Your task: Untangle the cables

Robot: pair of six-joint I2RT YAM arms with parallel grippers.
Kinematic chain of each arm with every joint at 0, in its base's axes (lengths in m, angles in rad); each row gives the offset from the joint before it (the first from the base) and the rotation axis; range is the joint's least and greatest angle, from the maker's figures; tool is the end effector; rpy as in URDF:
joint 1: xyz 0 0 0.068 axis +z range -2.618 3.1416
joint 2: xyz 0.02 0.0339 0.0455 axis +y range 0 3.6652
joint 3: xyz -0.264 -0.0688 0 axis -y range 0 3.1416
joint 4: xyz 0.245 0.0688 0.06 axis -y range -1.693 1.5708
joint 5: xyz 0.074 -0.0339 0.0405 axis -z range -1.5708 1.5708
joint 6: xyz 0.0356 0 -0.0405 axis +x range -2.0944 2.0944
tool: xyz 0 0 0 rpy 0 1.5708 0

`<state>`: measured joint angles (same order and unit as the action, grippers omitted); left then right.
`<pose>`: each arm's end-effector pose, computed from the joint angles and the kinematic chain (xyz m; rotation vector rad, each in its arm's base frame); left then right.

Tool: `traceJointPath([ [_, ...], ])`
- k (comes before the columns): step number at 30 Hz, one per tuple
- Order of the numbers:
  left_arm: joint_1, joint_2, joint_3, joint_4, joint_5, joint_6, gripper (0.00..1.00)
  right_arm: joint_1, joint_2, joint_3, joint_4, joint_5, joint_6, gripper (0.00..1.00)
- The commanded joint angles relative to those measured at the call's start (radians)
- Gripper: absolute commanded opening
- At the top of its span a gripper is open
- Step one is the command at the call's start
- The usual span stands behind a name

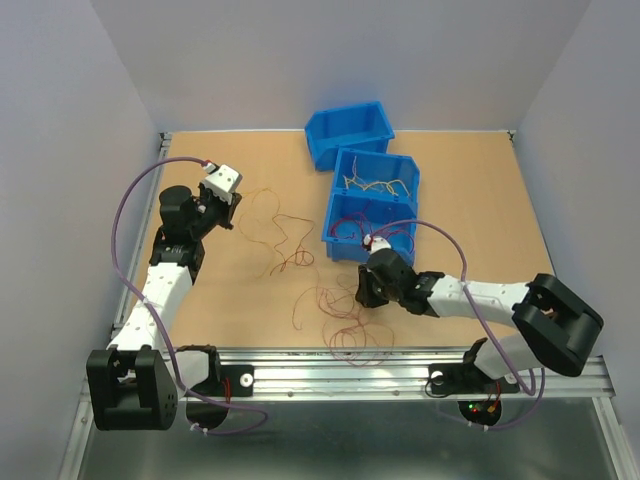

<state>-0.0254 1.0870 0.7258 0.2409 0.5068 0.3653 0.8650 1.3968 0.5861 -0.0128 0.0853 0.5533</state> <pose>0.2514 -0.0237 0.3041 0.6861 1.5322 -0.1723 0.1716 0.1967 0.1570 -0.3420 2.4424 0.5497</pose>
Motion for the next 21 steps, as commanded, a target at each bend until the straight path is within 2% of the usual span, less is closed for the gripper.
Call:
traceJointPath([
  [1,-0.005,-0.016,-0.008,0.023,0.006,0.012,0.0,-0.003,-0.088,0.017,-0.056,0.072,-0.009,0.15],
  [2,-0.005,-0.016,-0.008,0.023,0.004,0.012,0.0,-0.001,-0.103,0.027,-0.076,0.088,-0.009,0.1],
  [3,-0.005,-0.018,-0.008,0.023,0.001,0.012,0.0,-0.001,-0.117,0.041,-0.113,0.099,-0.013,0.01],
  [7,-0.007,-0.018,-0.008,0.023,-0.002,0.012,0.0,0.044,-0.134,0.109,-0.18,0.097,-0.049,0.01],
  [10,-0.007,-0.015,-0.008,0.023,-0.004,0.014,0.0,0.126,-0.076,0.179,-0.211,0.09,-0.062,0.01],
  [12,-0.008,-0.016,-0.008,0.023,-0.008,0.015,0.0,0.192,-0.024,0.239,-0.242,0.134,-0.062,0.05],
  [13,-0.008,-0.015,-0.008,0.023,-0.008,0.015,0.0,0.21,-0.004,0.257,-0.251,0.152,-0.059,0.1],
  [14,-0.008,-0.018,-0.009,0.023,-0.008,0.015,0.0,0.226,0.011,0.273,-0.259,0.18,-0.058,0.21],
  [16,-0.008,-0.018,-0.009,0.023,-0.01,0.015,0.0,0.275,0.066,0.322,-0.276,0.214,-0.058,0.32],
  [17,-0.008,-0.018,-0.009,0.023,-0.01,0.015,0.0,0.287,0.083,0.339,-0.28,0.22,-0.058,0.58],
  [21,-0.01,-0.019,-0.011,0.023,-0.011,0.017,0.0,0.341,0.195,0.405,-0.299,0.244,-0.061,1.0],
])
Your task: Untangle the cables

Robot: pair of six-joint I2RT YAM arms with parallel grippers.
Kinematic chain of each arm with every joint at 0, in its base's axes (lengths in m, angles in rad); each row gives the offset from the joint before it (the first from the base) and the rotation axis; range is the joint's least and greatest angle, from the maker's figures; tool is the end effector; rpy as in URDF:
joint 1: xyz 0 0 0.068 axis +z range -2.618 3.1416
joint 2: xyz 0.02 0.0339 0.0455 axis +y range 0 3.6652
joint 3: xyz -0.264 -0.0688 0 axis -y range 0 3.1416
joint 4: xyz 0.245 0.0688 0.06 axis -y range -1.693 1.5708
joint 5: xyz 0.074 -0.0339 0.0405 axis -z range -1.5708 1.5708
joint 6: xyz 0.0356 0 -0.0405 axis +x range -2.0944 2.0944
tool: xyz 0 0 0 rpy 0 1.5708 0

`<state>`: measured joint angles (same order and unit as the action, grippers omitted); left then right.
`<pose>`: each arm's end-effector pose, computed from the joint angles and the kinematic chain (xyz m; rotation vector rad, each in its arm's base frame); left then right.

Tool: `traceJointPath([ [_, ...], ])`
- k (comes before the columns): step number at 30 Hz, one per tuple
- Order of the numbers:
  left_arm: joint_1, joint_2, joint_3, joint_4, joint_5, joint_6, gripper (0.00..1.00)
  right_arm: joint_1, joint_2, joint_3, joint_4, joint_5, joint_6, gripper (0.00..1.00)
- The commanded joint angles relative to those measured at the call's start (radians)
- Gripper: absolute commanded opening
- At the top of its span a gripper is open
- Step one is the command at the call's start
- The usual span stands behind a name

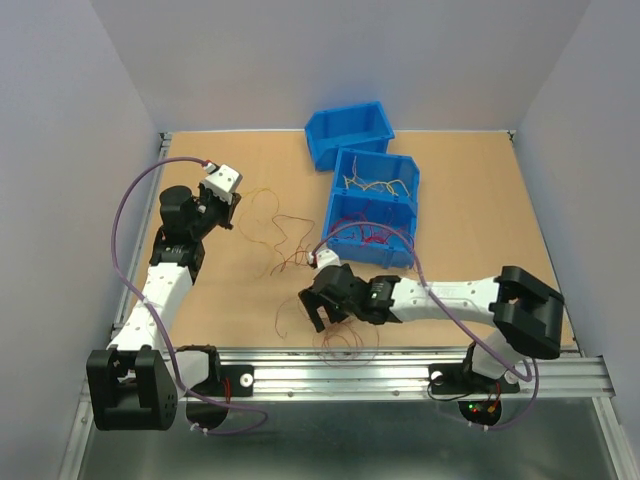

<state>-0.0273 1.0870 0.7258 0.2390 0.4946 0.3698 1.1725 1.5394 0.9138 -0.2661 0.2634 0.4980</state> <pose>0.2516 -0.0238 0.3039 0.6828 1.5359 -0.1608 0.1301 0.2854 0.1982 -0.7068 2.3642 0.4265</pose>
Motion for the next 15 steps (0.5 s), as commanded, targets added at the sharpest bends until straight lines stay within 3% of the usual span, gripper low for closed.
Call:
traceJointPath([
  [1,-0.008,-0.019,-0.011,0.025,-0.001,0.012,0.0,0.051,0.068,0.089,-0.045,0.072,-0.004,1.0],
  [15,-0.011,-0.018,-0.011,0.023,-0.005,0.015,0.0,0.096,0.304,0.177,-0.202,0.184,0.066,1.0],
])
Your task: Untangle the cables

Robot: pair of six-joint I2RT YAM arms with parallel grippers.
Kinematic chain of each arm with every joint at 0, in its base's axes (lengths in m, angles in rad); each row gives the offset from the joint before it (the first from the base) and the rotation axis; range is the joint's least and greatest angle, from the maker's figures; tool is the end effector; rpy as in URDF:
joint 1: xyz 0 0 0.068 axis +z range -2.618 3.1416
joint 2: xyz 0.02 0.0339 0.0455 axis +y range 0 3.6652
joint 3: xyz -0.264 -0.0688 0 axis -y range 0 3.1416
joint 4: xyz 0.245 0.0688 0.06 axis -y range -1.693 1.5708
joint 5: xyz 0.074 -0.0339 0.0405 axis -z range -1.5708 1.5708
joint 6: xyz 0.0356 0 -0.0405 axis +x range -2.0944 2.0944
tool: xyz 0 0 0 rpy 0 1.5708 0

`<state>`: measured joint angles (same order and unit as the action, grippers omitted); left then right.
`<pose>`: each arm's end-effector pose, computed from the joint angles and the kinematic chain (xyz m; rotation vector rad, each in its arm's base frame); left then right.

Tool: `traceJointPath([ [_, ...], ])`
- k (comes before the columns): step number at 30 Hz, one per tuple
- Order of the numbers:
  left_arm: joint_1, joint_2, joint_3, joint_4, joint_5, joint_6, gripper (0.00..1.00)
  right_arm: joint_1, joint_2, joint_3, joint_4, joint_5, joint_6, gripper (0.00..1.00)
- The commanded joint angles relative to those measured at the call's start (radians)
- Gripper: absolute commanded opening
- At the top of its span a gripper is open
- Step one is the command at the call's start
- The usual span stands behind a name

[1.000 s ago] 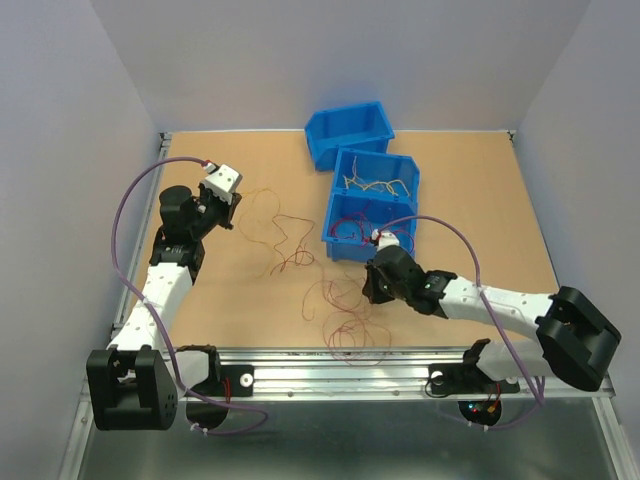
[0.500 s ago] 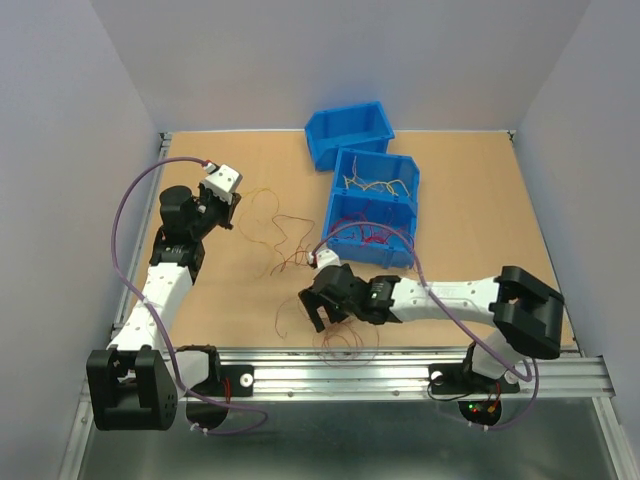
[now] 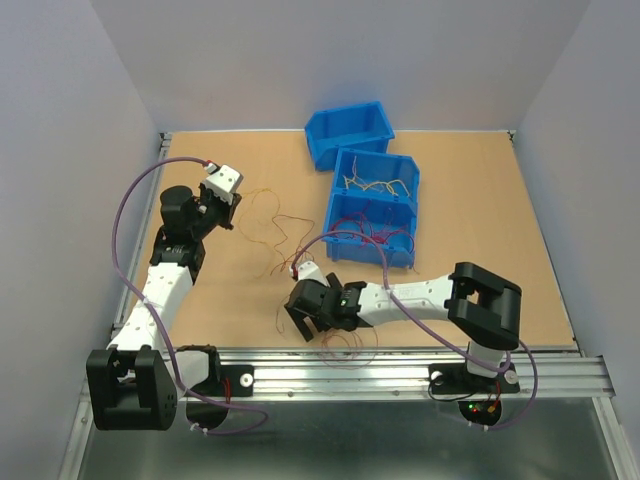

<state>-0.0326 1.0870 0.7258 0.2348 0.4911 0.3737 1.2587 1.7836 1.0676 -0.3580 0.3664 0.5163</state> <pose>0.2515 -0.0250 0.3035 0.6876 1.5380 -0.1603 0.1199 0.3302 0.1617 -0.8111 2.4133 0.2027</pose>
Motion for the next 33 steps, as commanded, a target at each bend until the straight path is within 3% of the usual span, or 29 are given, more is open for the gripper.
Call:
traceJointPath([
  [1,-0.006,-0.018,-0.011,0.028,0.0,0.011,0.0,0.01,0.063,0.016,-0.114,0.082,0.063,0.81],
  [2,-0.006,-0.018,-0.011,0.028,0.0,0.011,0.0,0.01,0.062,0.005,-0.114,0.071,0.071,0.81],
  [3,-0.006,-0.019,-0.012,0.028,-0.002,0.011,0.0,0.007,0.057,-0.004,-0.113,0.057,0.076,0.58],
  [4,-0.006,-0.019,-0.012,0.028,-0.003,0.011,0.0,0.002,0.053,-0.012,-0.111,0.052,0.083,0.45],
  [5,-0.006,-0.018,-0.011,0.028,-0.002,0.013,0.0,0.001,0.036,-0.032,-0.113,0.072,0.103,0.12],
  [6,-0.006,-0.019,-0.012,0.026,0.0,0.011,0.0,-0.002,0.028,-0.041,-0.111,0.08,0.114,0.01],
  [12,-0.007,-0.015,-0.014,0.026,-0.005,0.018,0.0,-0.013,-0.061,-0.064,-0.064,0.121,0.096,0.01],
  [15,-0.007,-0.013,-0.011,0.026,-0.002,0.016,0.0,-0.062,-0.188,-0.055,0.123,0.036,-0.03,0.01],
  [20,-0.007,-0.021,-0.02,0.029,-0.006,0.013,0.0,-0.266,-0.361,-0.025,0.427,-0.18,-0.142,0.01],
  [28,-0.007,-0.001,-0.032,0.072,-0.063,0.001,0.0,-0.45,-0.241,0.481,0.308,-0.435,-0.271,0.01],
  [32,-0.006,0.014,-0.034,0.093,-0.111,-0.012,0.0,-0.614,-0.078,0.809,0.269,-0.596,-0.243,0.01],
  [33,-0.006,0.022,-0.034,0.1,-0.126,-0.013,0.0,-0.648,0.009,0.974,0.261,-0.669,-0.211,0.01],
])
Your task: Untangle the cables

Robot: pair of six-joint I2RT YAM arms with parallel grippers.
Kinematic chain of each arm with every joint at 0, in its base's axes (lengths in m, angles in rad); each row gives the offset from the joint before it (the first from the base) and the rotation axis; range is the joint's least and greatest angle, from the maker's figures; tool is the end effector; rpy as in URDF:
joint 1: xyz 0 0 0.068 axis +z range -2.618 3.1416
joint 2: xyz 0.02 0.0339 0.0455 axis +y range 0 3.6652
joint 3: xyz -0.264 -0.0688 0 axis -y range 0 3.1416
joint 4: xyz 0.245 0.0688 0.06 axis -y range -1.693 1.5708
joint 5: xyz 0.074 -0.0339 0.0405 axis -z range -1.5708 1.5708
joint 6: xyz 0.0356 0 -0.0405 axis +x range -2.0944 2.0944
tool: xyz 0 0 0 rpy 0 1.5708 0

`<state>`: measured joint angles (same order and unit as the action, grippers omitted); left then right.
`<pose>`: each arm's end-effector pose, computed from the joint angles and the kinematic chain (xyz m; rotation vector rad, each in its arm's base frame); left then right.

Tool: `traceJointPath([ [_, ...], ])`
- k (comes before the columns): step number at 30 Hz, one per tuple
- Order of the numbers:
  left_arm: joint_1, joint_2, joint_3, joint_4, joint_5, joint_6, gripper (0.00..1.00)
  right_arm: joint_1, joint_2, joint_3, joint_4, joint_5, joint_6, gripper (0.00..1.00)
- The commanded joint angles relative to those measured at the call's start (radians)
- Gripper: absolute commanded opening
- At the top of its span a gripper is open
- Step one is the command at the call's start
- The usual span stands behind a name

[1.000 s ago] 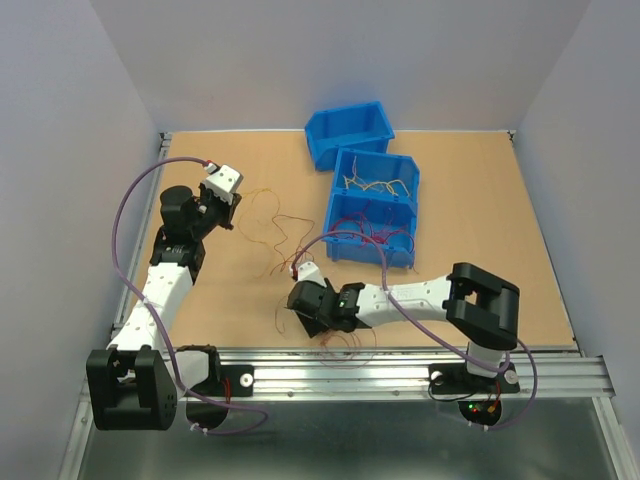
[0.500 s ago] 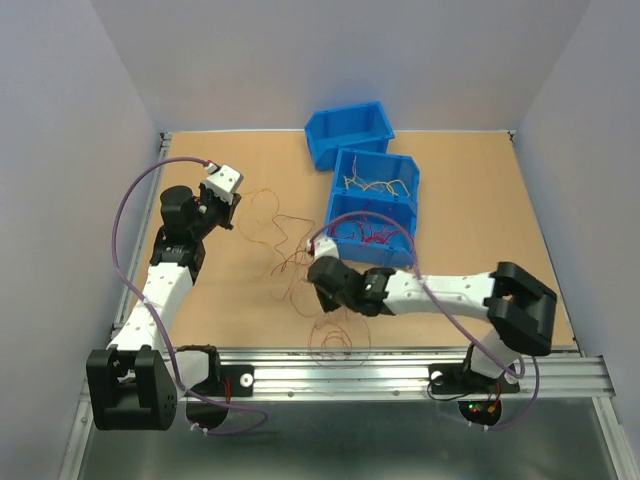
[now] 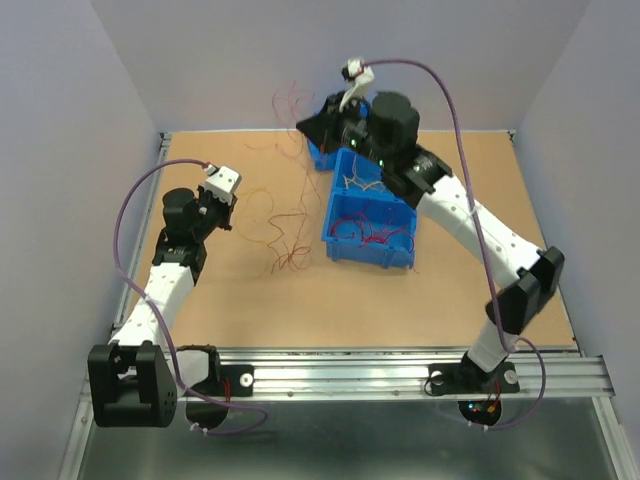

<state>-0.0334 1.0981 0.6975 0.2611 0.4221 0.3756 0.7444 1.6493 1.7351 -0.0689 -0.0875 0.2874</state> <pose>0.2536 -0.0231 0.2935 0.6439 1.5724 -0.1054 0.2841 0.2659 0.4593 -0.4374 1.5623 0.8749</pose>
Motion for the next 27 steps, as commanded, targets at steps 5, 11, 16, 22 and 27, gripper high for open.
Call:
traceJointPath([
  [5,0.003,0.042,-0.004,0.093,-0.106,-0.026,0.0,-0.301,0.424,0.818,-0.046,-0.36,0.113,0.01],
  [11,0.012,0.1,0.028,0.086,-0.123,-0.038,0.0,-0.359,0.486,0.659,0.513,-0.215,0.13,0.01],
  [16,0.013,0.098,0.03,0.095,-0.111,-0.033,0.0,-0.416,0.729,0.842,0.663,-0.153,0.156,0.01],
  [22,0.013,0.1,0.034,0.098,-0.082,-0.035,0.0,-0.448,0.845,0.779,0.819,-0.123,0.188,0.01],
  [27,0.013,0.098,0.034,0.092,-0.063,-0.034,0.0,-0.451,0.967,0.808,0.854,-0.104,0.205,0.01],
])
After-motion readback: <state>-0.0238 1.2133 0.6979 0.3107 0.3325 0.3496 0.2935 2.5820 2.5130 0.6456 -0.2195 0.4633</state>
